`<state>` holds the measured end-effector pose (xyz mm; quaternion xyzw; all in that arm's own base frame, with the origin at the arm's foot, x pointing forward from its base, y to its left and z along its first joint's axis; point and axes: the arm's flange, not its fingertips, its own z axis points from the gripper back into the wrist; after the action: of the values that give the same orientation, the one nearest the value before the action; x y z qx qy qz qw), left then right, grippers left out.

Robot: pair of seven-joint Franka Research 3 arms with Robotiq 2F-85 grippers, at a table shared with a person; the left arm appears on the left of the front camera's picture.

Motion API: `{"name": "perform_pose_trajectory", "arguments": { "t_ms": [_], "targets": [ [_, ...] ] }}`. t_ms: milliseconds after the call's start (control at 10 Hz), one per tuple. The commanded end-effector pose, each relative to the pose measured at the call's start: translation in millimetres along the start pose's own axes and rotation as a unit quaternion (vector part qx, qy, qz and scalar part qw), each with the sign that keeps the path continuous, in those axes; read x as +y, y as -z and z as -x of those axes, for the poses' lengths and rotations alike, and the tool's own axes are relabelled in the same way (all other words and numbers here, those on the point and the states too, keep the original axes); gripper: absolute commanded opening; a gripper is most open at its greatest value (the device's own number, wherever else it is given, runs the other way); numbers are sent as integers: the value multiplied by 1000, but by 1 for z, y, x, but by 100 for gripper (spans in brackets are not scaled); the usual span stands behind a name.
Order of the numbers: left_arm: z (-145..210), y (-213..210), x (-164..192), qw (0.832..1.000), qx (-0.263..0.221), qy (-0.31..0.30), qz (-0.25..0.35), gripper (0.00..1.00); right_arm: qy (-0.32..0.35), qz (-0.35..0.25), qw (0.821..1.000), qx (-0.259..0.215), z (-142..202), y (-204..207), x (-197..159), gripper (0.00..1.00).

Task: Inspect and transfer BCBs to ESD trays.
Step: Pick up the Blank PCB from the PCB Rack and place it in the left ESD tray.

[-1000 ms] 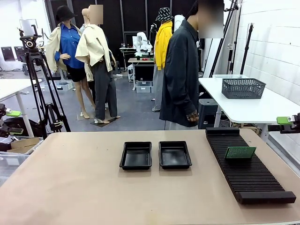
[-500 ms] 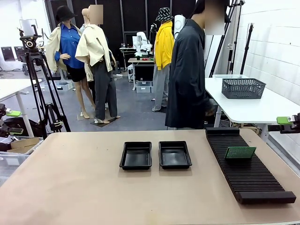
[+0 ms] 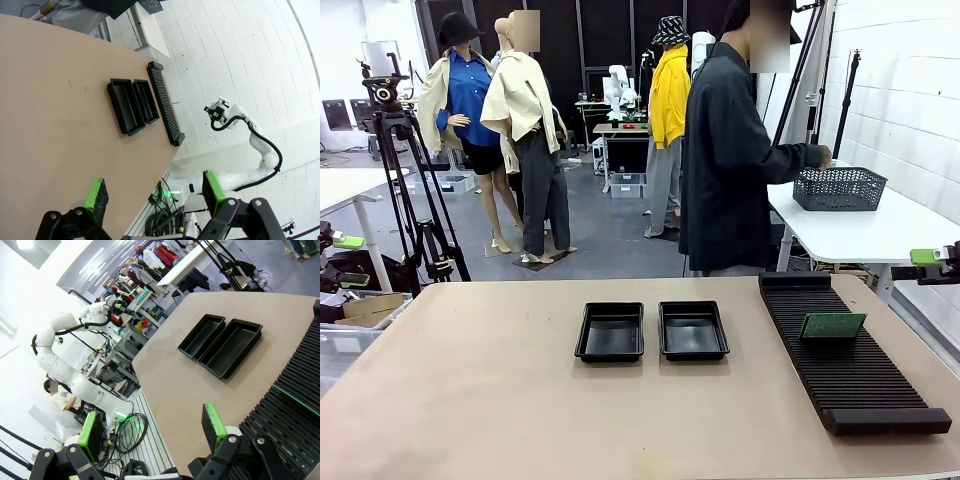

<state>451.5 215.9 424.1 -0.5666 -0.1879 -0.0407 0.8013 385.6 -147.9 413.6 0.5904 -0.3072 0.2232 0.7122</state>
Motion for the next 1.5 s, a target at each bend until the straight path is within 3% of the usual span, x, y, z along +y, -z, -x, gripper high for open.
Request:
{"name": "perform_pose_trajectory", "arguments": {
  "t_ms": [0,200,500,600,700,900,1200,1400],
  "targets": [
    [0,-1,-1,1000,-1,-9,-4,100,6,-3,1000,0,1,0,1,100],
    [0,-1,-1,1000,-1,-9,-4,100,-17,1,1000,6,-17,10,-4,100],
    [0,-1,-1,1000,-1,-9,-4,100,-72,76,993,47,-57,39,-2,100],
    [0,-1,-1,1000,-1,-9,-4,100,-102,147,983,39,-74,55,-7,100],
    [0,-1,-1,1000,-1,-9,-4,100,-112,158,978,77,-86,67,-14,100],
    [0,-1,-1,1000,-1,-9,-4,100,-190,186,941,211,-103,98,-16,100],
    [0,-1,-1,1000,-1,-9,-4,100,-265,245,851,382,-105,133,-12,100],
    [0,-1,-1,1000,-1,-9,-4,100,-280,248,800,470,-102,144,-20,100]
  ]
}}
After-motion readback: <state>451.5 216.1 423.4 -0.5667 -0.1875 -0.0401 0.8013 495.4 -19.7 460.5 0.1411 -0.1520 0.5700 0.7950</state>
